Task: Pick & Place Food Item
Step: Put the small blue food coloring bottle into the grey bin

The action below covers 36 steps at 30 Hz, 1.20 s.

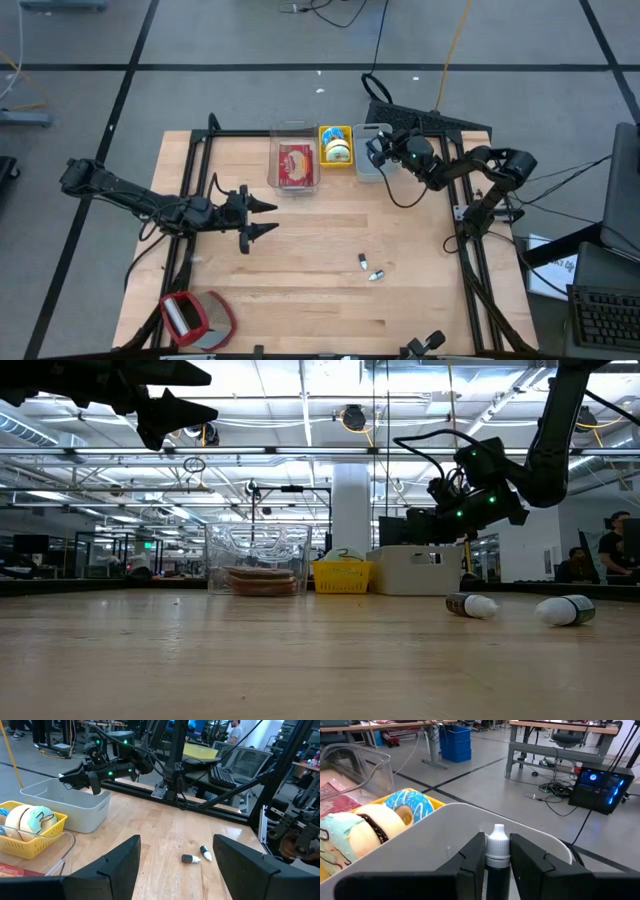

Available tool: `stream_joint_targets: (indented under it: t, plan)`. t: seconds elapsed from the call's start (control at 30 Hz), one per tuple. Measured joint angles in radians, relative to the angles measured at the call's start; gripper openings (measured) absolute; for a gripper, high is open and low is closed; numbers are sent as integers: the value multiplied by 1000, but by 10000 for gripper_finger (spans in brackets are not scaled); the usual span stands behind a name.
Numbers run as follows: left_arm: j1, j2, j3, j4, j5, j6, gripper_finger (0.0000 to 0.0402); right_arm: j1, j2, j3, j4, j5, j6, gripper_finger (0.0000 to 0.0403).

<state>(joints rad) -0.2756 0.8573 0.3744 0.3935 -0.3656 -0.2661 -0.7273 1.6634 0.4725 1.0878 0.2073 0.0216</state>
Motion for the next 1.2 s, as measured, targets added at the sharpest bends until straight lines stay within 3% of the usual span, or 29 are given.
stream_joint_targets:
  t: [1.2]
  plan:
    - [0, 0, 0, 0, 0, 0, 253, 0, 0, 0, 0, 0, 15, 71]
